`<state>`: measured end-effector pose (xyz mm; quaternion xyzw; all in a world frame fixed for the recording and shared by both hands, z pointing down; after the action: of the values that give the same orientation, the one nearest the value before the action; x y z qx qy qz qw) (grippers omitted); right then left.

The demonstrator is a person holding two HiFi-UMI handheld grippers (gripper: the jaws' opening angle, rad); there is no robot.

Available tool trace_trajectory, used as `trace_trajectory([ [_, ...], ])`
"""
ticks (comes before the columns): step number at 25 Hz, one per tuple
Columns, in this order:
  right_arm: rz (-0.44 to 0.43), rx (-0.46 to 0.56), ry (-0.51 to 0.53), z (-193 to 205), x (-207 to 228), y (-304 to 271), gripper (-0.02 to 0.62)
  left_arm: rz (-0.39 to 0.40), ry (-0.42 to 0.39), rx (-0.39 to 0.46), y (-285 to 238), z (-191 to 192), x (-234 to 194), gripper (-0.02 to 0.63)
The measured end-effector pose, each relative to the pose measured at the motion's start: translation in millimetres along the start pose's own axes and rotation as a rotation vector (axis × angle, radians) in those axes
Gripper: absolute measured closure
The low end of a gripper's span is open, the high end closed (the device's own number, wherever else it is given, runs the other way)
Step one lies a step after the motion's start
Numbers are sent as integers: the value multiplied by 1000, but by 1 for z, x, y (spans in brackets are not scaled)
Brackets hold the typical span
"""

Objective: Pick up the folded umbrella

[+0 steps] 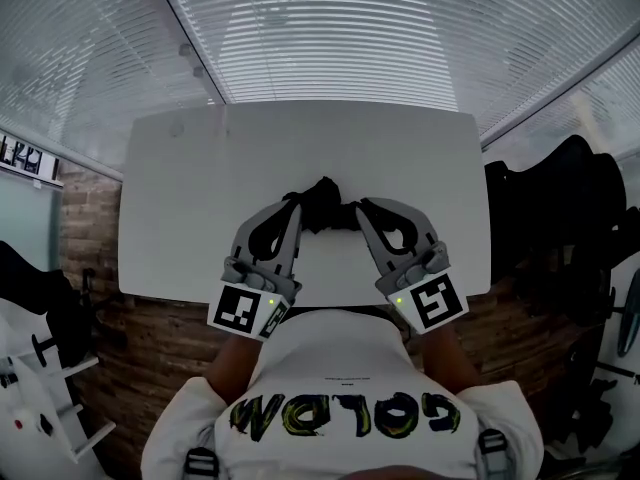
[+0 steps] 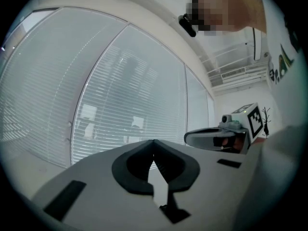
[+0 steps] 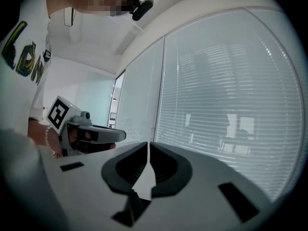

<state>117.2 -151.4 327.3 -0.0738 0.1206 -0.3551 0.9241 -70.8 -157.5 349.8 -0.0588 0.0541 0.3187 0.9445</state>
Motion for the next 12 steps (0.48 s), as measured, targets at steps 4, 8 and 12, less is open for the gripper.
trace_trajectory([
  [4, -28, -104, 44, 18, -6, -17, 548, -4, 13, -4, 4, 5, -7, 597],
  [8, -49, -164, 48, 37, -11, -35, 524, -11, 21, -4, 6, 8, -12, 597],
  [12, -86, -242, 82, 57, -15, -54, 488, -18, 28, -5, 7, 10, -18, 597],
])
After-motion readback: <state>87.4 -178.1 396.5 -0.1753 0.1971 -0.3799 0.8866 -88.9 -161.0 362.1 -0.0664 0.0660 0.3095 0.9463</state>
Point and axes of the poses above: the fingertips, and each gripper's own axes: y backward along the fingers, x to its right, z out of its underside, the point moved 8 cm from there along y, backward along the fingers, and after that the axes turned 6 degrees about -x, right-handed, at the moved point
